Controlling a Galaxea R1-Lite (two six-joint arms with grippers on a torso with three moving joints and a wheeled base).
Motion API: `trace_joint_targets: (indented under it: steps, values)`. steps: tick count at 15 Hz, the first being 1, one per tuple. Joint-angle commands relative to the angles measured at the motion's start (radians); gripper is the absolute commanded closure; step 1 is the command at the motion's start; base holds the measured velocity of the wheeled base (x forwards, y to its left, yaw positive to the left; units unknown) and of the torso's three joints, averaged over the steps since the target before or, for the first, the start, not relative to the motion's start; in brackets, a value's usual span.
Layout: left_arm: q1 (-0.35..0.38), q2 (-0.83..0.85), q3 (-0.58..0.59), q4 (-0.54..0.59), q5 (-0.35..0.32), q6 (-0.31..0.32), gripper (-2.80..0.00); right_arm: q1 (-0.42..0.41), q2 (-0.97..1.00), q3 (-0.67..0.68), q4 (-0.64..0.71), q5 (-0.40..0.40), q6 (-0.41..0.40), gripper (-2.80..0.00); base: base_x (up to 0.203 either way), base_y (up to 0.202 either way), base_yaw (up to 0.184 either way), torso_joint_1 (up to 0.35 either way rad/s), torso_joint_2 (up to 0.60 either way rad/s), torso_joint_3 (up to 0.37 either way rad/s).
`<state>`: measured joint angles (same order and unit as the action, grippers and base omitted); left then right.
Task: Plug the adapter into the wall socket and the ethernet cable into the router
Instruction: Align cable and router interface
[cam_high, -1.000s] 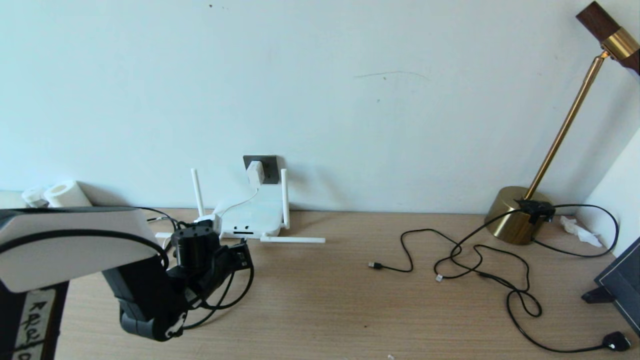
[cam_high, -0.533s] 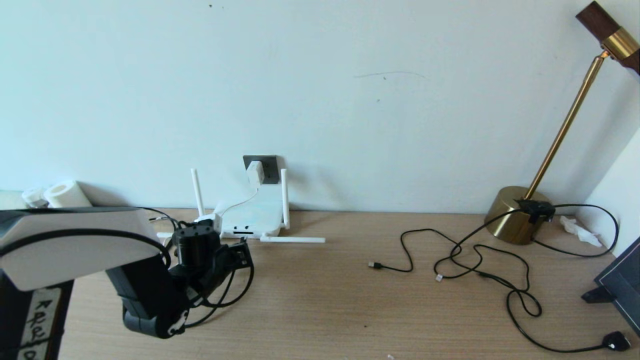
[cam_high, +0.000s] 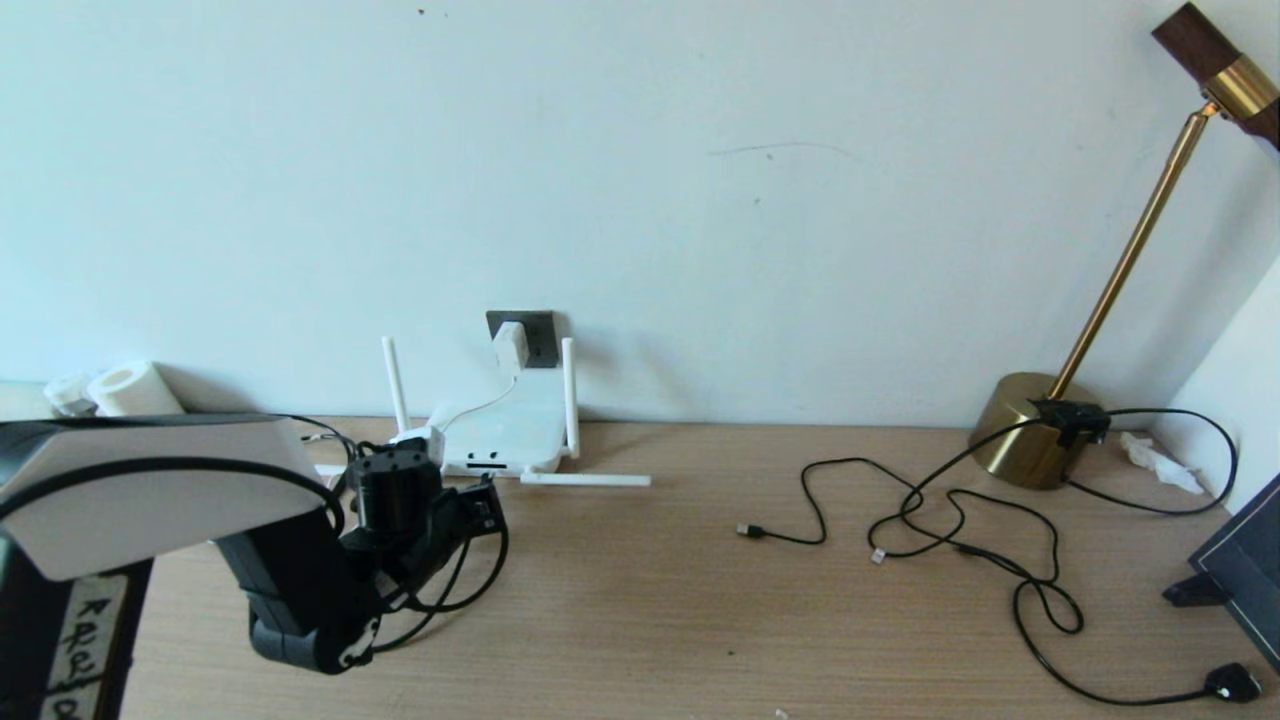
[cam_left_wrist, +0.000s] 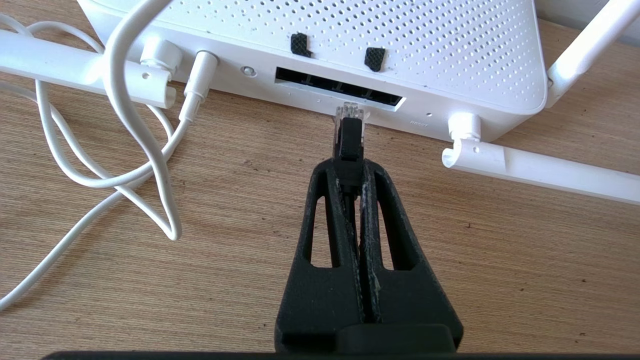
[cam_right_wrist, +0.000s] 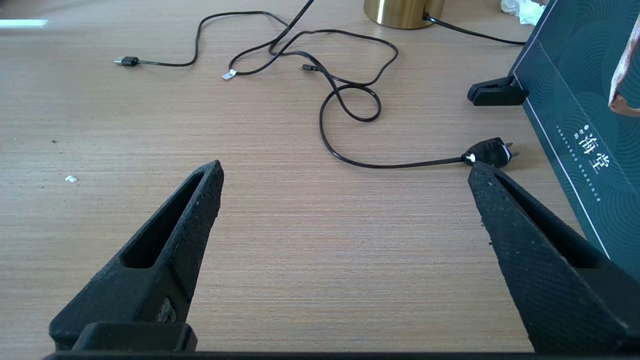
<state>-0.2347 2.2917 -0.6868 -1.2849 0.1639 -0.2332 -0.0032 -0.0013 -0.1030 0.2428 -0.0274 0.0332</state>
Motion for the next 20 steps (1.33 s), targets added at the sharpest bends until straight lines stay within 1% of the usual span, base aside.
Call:
trace_joint_targets:
  steps: [1, 11, 14, 20]
  values:
    - [0.0, 0.0, 0.0, -0.007, 0.002, -0.002, 0.0, 0.002, 0.001, 0.0, 0.001, 0.0, -0.001, -2.8, 0.0, 0.0, 0.0, 0.0, 0.0, 0.0]
    - [-0.002, -0.002, -0.002, -0.005, 0.006, 0.008, 0.0, 0.0, 0.001, 0.0, 0.001, 0.0, 0.0, -2.8, 0.0, 0.0, 0.0, 0.0, 0.0, 0.0]
    - [-0.001, -0.001, 0.0, -0.005, 0.003, 0.049, 0.0, 0.0, 0.001, 0.0, 0.001, 0.0, -0.001, -2.8, 0.0, 0.0, 0.0, 0.0, 0.0, 0.0]
    - [0.002, -0.012, 0.003, -0.007, -0.025, 0.054, 0.0, 0.0, 0.001, 0.0, 0.001, 0.0, 0.001, -2.8, 0.0, 0.0, 0.0, 0.0, 0.0, 0.0]
